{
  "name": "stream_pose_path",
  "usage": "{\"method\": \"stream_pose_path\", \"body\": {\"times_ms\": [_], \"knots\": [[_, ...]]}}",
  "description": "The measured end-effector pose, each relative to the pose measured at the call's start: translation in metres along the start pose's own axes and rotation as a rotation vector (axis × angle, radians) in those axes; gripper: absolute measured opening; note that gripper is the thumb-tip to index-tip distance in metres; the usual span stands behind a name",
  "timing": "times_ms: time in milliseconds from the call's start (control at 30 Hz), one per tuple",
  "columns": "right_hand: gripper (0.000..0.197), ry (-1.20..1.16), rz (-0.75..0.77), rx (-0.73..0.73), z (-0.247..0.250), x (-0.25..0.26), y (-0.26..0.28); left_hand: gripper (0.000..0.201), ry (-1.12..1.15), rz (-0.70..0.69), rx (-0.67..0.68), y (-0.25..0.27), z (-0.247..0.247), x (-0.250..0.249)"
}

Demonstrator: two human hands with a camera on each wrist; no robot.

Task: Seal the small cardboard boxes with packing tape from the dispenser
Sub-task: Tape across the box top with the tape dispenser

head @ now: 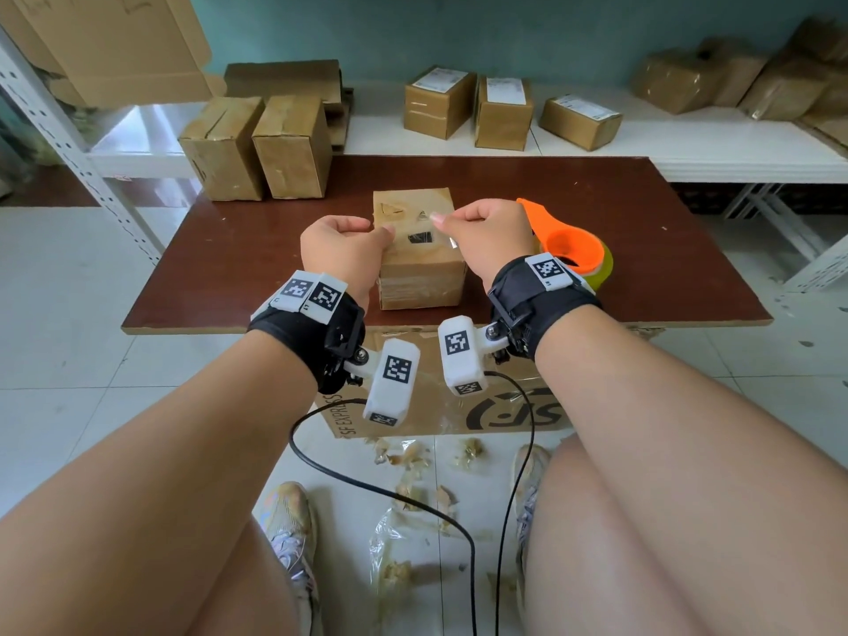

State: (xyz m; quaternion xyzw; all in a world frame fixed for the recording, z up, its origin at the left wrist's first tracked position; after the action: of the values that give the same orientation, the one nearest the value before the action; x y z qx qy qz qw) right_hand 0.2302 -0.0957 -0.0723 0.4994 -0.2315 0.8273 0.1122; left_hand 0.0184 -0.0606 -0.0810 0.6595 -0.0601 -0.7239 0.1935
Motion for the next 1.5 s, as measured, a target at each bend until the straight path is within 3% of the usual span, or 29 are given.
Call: {"method": "stream_pose_path", "body": {"times_ms": [367,400,433,533,600,633,700,767,900,1033,1167,1367,1500], "knots": [[0.022,0.085,0.025,-0.055,-0.016,-0.007,0.002,0.039,-0.010,-0.040,0.008,-0.006,0.002,0.012],[0.028,0.072,0.010,-0.066,-0.015,-0.009,0.002,0.041,-0.012,-0.043,-0.002,-0.007,0.003,0.013],[0.038,0.051,-0.023,-0.066,-0.015,-0.010,0.004,0.044,-0.010,-0.032,-0.008,-0.008,0.002,0.014],[0.035,0.001,-0.116,-0.012,-0.019,-0.016,0.005,0.057,0.027,0.149,0.071,-0.005,-0.004,0.027],[0.059,0.037,-0.129,0.011,-0.022,-0.013,0.008,0.023,0.044,0.200,0.119,0.000,-0.009,0.028],[0.062,0.038,-0.128,0.004,-0.022,-0.012,0.009,0.010,0.034,0.184,0.104,0.004,-0.009,0.024],[0.061,0.003,-0.116,-0.024,-0.022,-0.003,0.009,0.022,-0.024,0.123,0.078,0.011,-0.011,0.011],[0.056,-0.033,-0.070,-0.045,-0.022,0.009,0.009,0.032,0.097,0.129,0.002,0.006,-0.002,0.003],[0.051,-0.123,0.094,-0.031,-0.022,0.040,0.013,0.069,-0.116,-0.168,-0.019,0.020,0.008,-0.018],[0.067,-0.144,0.113,0.013,-0.021,0.055,0.030,0.050,-0.258,-0.386,-0.047,0.033,0.016,-0.028],[0.070,-0.047,0.135,-0.063,-0.013,0.064,0.041,0.028,-0.266,-0.553,-0.031,0.046,0.015,-0.037],[0.064,-0.035,0.217,-0.160,-0.004,0.066,0.044,0.048,-0.239,-0.612,-0.006,0.053,0.022,-0.043],[0.046,-0.043,0.299,-0.148,-0.004,0.067,0.036,0.041,-0.195,-0.633,-0.039,0.049,0.031,-0.043]]}}
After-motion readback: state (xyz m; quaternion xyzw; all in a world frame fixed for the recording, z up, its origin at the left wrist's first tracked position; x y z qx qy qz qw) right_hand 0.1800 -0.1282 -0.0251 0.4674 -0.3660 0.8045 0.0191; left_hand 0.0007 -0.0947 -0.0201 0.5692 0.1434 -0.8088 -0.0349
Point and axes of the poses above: each hand's wrist, its own y-axis away from the middle knuckle, its own z-axis out of the back of the hand, x = y × z, the point moved 6 cm from there along -y, towards the middle knuckle, and after that the axes turned 13 degrees about z, right-handed, at the moved point
